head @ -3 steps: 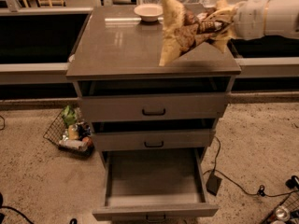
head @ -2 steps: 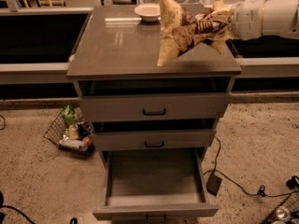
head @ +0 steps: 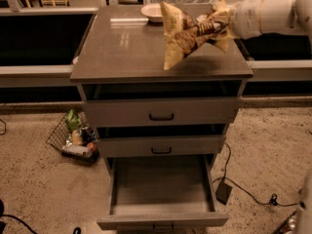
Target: Pick brown chip bag from bottom drawer and place on counter
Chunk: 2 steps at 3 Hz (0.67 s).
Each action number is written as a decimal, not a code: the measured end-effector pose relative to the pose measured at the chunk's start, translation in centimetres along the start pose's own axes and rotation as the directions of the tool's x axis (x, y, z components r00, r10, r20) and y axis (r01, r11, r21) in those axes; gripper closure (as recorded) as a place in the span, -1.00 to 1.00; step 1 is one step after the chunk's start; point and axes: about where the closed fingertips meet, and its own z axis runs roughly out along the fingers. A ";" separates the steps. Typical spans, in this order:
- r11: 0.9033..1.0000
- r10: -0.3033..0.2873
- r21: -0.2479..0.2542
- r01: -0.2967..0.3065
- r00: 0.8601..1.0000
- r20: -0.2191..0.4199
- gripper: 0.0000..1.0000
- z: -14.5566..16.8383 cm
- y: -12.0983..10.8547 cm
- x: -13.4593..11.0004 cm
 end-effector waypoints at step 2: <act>1.000 -0.024 0.007 0.024 0.998 -0.053 1.00 3.4 -1.3 5.1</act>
Offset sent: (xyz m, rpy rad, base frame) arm 0.1346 -0.0287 0.0185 -0.0148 -0.0666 -0.0733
